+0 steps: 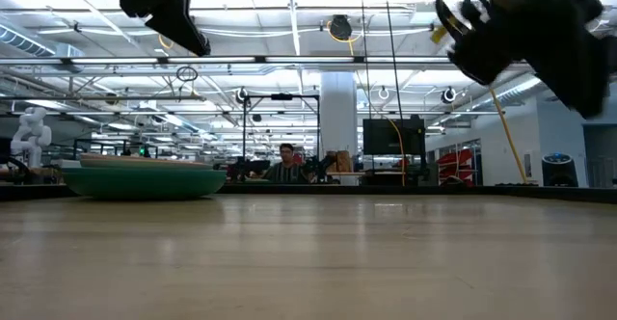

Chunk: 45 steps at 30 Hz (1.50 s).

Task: Stack plastic plates
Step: Stack the blue plate on top of the orange plate

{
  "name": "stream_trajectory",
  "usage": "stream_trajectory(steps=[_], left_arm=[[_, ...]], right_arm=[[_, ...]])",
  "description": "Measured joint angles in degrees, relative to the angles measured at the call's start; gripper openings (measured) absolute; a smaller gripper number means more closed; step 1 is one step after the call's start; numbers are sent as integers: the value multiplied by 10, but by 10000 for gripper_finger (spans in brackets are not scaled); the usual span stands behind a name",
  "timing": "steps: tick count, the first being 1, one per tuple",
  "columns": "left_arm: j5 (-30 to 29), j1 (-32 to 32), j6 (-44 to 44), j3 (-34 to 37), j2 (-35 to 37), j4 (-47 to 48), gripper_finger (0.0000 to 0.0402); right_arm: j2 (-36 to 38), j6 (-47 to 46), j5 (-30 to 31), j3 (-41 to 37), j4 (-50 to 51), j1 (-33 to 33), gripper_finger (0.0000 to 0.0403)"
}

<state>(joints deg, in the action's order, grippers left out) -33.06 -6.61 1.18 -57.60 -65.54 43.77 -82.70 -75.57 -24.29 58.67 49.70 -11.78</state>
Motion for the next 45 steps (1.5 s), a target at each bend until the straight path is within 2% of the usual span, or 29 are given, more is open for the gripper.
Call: stream_trajectory(steps=[4, 7, 13, 26, 33, 45], left_arm=[[0, 0, 2, 0, 0, 7, 108], [0, 0, 4, 0, 0, 8, 108], [0, 0, 2, 0, 0, 8, 108], [0, 0, -28, 0, 0, 16, 108], [0, 0, -34, 0, 0, 17, 108], [0, 0, -32, 0, 0, 16, 108]], right_arm=[[-30, -21, 51, 0, 107, -16, 106], [-50, -31, 68, 0, 139, -29, 105], [-91, -25, 95, 0, 133, -47, 105], [-185, 29, 75, 0, 118, -52, 105], [-198, 43, 73, 0, 103, -51, 102], [-198, 49, 74, 0, 79, -51, 22]])
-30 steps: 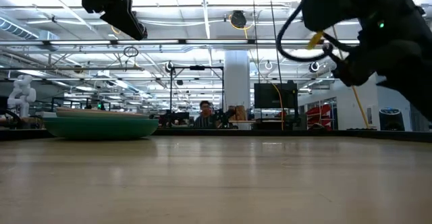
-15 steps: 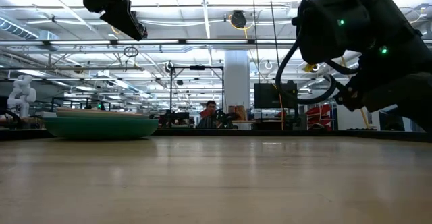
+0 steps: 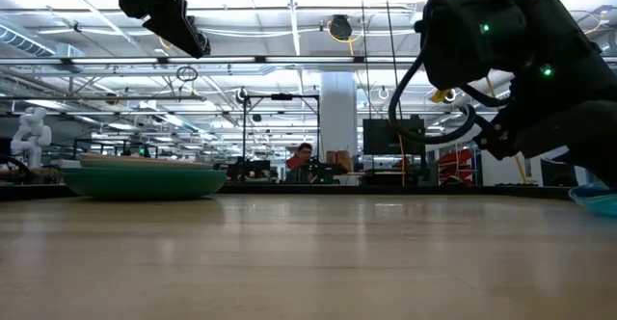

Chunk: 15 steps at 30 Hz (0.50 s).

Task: Stack plastic plates
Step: Stack the blue plate on top of the orange plate

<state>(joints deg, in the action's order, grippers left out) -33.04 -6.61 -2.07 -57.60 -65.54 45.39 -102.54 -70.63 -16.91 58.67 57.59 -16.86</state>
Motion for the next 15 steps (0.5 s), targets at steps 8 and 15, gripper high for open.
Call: stream_trajectory(steps=[8, 15], left_arm=[[0, 0, 0, 0, 0, -2, 108], [0, 0, 5, 0, 0, -7, 108]], right_arm=[[-2, 52, 69, 56, 61, 0, 4], [-2, 201, 203, 164, 111, 12, 1]])
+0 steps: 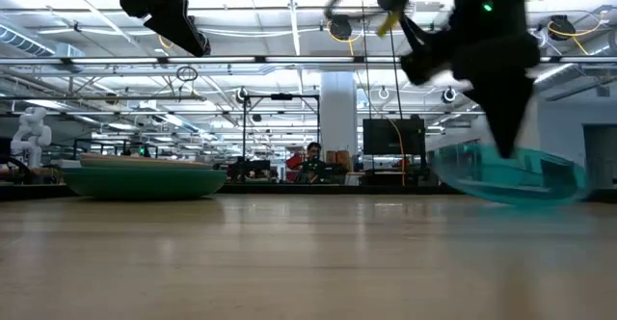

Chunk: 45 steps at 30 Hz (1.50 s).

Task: Stack plastic plates
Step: Stack the blue plate on top of the orange plate

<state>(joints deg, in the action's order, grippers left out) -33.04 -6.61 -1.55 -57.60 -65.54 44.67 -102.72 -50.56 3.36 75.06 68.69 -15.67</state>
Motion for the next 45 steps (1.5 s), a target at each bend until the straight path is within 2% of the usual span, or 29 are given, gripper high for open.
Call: stream_trajectory(steps=[6, 9, 13, 18, 22, 27, 33, 38, 45], left_arm=[[0, 0, 10, 0, 0, 0, 108], [0, 0, 10, 0, 0, 1, 108], [0, 0, 14, 0, 0, 12, 108], [-26, -12, 32, 23, 22, 10, 108], [-32, -18, 47, 63, 83, -15, 108], [-70, -18, 39, 70, 183, -63, 108], [-94, -18, 14, 84, 273, -89, 108], [-112, -18, 10, 99, 310, -87, 108], [-114, -18, 10, 102, 323, -85, 108]], right_arm=[[0, 161, 147, 73, -9, 23, 1], [0, 303, 164, 90, -58, 38, 1], [-3, 481, 189, 91, -179, 63, 1], [-23, 656, 192, 91, -324, 102, 0], [-41, 764, 192, 100, -395, 132, 0], [-100, 855, 192, 177, -395, 165, 0], [-204, 989, 191, 323, -370, 185, 0], [-290, 1085, 191, 441, -355, 188, 0], [-371, 1193, 191, 525, -357, 188, 0]])
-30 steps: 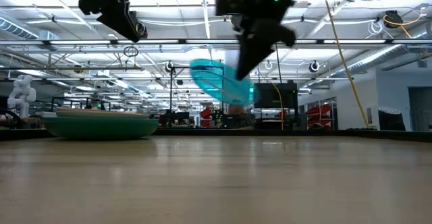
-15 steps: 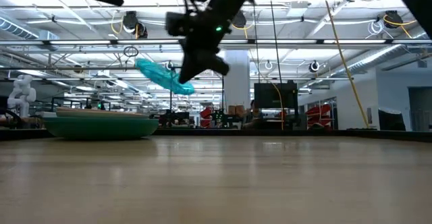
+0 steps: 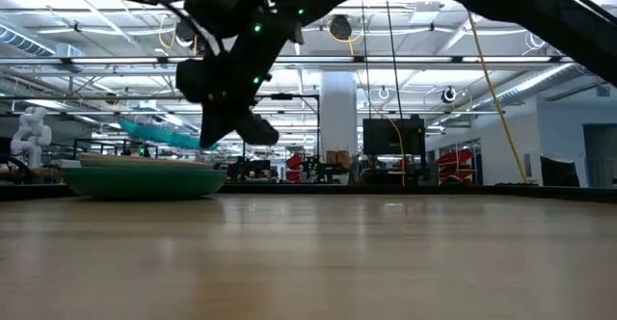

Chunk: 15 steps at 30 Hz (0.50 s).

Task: Stack plastic plates
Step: Stack the blue plate on top of the orange plate

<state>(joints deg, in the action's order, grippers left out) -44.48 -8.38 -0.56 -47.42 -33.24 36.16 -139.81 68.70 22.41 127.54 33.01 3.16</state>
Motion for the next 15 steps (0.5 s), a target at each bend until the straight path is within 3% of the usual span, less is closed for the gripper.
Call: stream_trajectory(steps=[6, 15], left_arm=[[-1, 0, 0, 0, 0, 1, 108], [-6, 0, 4, 0, 0, 1, 108]], right_arm=[[-27, 42, 1, 3, -20, 0, 2], [-29, 31, 1, 3, -59, 1, 7]])
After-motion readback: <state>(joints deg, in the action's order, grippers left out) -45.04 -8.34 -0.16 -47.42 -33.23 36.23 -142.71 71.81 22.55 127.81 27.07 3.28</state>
